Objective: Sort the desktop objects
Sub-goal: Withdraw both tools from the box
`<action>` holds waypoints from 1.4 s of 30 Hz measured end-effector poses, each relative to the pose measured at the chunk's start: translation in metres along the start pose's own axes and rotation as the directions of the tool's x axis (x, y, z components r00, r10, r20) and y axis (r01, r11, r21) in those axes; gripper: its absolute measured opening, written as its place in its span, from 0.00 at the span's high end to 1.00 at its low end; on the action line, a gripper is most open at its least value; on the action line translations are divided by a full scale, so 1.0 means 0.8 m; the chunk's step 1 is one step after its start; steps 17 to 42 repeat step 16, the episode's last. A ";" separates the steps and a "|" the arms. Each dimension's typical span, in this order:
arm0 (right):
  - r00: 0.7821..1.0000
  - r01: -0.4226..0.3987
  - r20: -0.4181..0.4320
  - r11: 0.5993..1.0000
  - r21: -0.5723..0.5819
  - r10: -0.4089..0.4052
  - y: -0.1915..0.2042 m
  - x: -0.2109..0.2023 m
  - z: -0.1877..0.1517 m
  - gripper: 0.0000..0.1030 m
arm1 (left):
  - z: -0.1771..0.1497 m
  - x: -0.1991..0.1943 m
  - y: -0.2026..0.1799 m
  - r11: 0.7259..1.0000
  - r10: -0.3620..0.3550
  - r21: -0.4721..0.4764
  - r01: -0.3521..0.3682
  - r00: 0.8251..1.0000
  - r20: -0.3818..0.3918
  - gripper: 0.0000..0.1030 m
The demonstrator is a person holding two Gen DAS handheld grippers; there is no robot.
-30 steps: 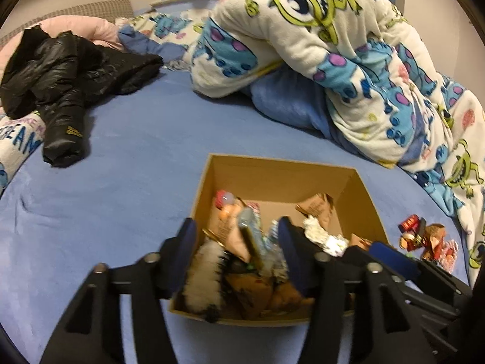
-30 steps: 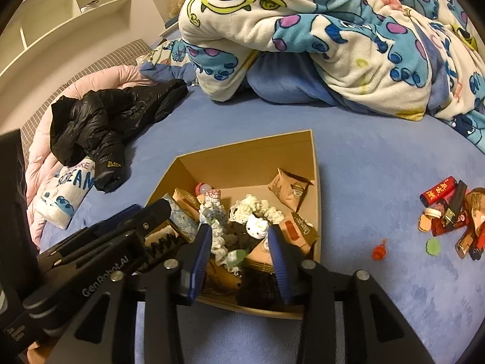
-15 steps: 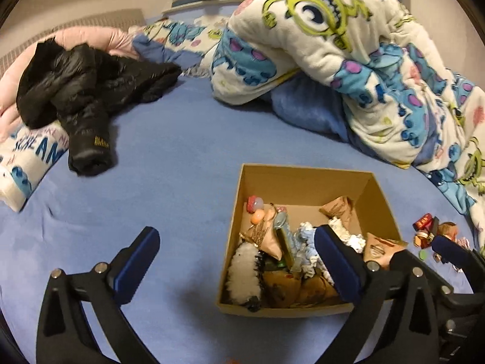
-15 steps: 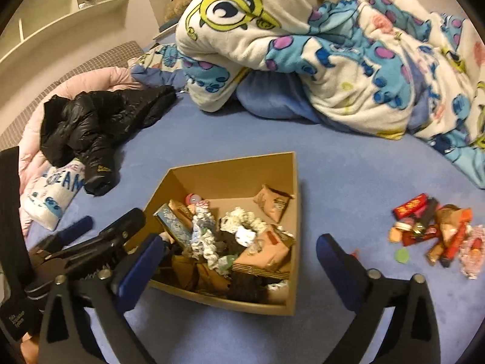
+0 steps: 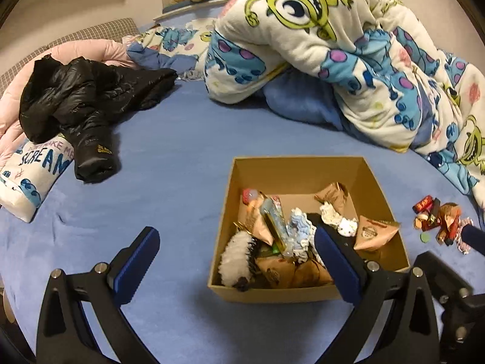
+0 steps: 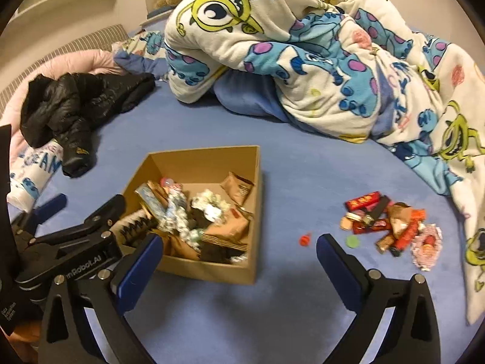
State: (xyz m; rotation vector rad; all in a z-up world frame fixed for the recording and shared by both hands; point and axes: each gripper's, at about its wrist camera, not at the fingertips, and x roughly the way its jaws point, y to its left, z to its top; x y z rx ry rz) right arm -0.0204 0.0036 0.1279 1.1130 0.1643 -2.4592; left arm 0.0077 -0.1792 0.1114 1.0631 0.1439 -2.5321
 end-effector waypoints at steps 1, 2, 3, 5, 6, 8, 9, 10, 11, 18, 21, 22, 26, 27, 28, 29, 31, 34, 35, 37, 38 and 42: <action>1.000 0.005 0.000 1.000 0.007 -0.005 -0.003 -0.002 0.000 0.00 | -0.002 0.003 -0.001 1.000 -0.018 -0.006 0.018 1.000 -0.006 0.00; 1.000 0.002 0.000 1.000 0.012 -0.002 -0.005 -0.003 0.000 0.00 | -0.003 0.005 -0.001 1.000 -0.029 -0.011 0.029 0.999 -0.013 0.00; 1.000 0.004 0.001 1.000 0.016 -0.004 -0.006 -0.004 0.000 0.00 | -0.004 0.007 -0.003 1.000 -0.023 -0.009 0.023 1.000 -0.017 0.00; 1.000 0.013 0.005 1.000 0.012 -0.013 -0.006 -0.006 0.001 0.00 | -0.005 0.005 -0.004 1.000 -0.017 0.000 0.017 1.000 -0.015 0.00; 1.000 0.015 0.007 1.000 0.008 -0.015 -0.006 -0.007 0.002 0.00 | -0.005 0.004 -0.005 0.999 -0.033 -0.002 0.033 0.999 -0.016 0.00; 1.000 0.013 0.011 1.000 0.003 -0.014 -0.005 -0.008 0.003 0.00 | -0.004 0.004 -0.005 0.997 -0.076 -0.011 0.076 0.997 -0.017 0.00; 1.000 0.013 0.012 1.000 0.000 -0.013 -0.004 -0.008 0.003 0.00 | -0.004 0.003 -0.007 0.996 -0.086 -0.010 0.086 0.996 -0.015 0.00; 1.000 0.014 0.012 1.000 -0.001 -0.014 -0.004 -0.009 0.003 0.00 | -0.005 0.003 -0.008 0.997 -0.082 -0.004 0.082 0.997 -0.015 0.00; 1.000 0.015 0.012 1.000 -0.002 -0.015 -0.003 -0.008 0.003 0.00 | -0.006 0.003 -0.010 0.997 -0.079 0.006 0.079 0.997 -0.016 0.00; 1.000 0.021 0.015 1.000 0.006 -0.021 -0.009 -0.009 0.003 0.00 | -0.006 0.001 -0.014 0.995 -0.094 0.018 0.094 0.995 -0.020 0.00; 1.000 0.021 0.015 1.000 0.006 -0.021 -0.009 -0.009 0.003 0.00 | -0.006 0.001 -0.014 0.995 -0.094 0.018 0.094 0.995 -0.020 0.00; 1.000 0.021 0.015 1.000 0.006 -0.021 -0.009 -0.009 0.003 0.00 | -0.006 0.001 -0.014 0.995 -0.094 0.018 0.094 0.995 -0.020 0.00; 1.000 0.021 0.015 1.000 0.006 -0.021 -0.009 -0.009 0.003 0.00 | -0.006 0.001 -0.014 0.995 -0.094 0.018 0.094 0.995 -0.020 0.00; 1.000 0.021 0.015 1.000 0.006 -0.021 -0.009 -0.009 0.003 0.00 | -0.006 0.001 -0.014 0.995 -0.094 0.018 0.094 0.995 -0.020 0.00; 1.000 0.021 0.015 1.000 0.006 -0.021 -0.009 -0.009 0.003 0.00 | -0.006 0.001 -0.014 0.995 -0.094 0.018 0.094 0.995 -0.020 0.00; 1.000 0.021 0.015 1.000 0.006 -0.021 -0.009 -0.009 0.003 0.00 | -0.006 0.001 -0.014 0.995 -0.094 0.018 0.094 0.995 -0.020 0.00; 1.000 0.021 0.015 1.000 0.006 -0.021 -0.009 -0.009 0.003 0.00 | -0.006 0.001 -0.014 0.995 -0.094 0.018 0.094 0.995 -0.020 0.00; 1.000 0.021 0.015 1.000 0.006 -0.021 -0.009 -0.009 0.003 0.00 | -0.006 0.001 -0.014 0.995 -0.094 0.018 0.094 0.995 -0.020 0.00; 1.000 0.021 0.015 1.000 0.006 -0.021 -0.009 -0.009 0.003 0.00 | -0.006 0.001 -0.014 0.995 -0.094 0.018 0.094 0.995 -0.020 0.00; 1.000 0.021 0.015 1.000 0.006 -0.021 -0.009 -0.009 0.003 0.00 | -0.006 0.001 -0.014 0.995 -0.094 0.018 0.094 0.995 -0.020 0.00; 1.000 0.021 0.015 1.000 0.006 -0.021 -0.009 -0.009 0.003 0.00 | -0.006 0.001 -0.014 0.995 -0.094 0.018 0.094 0.995 -0.020 0.00; 1.000 0.021 0.015 1.000 0.006 -0.021 -0.009 -0.009 0.003 0.00 | -0.006 0.001 -0.014 0.995 -0.094 0.018 0.094 0.995 -0.020 0.00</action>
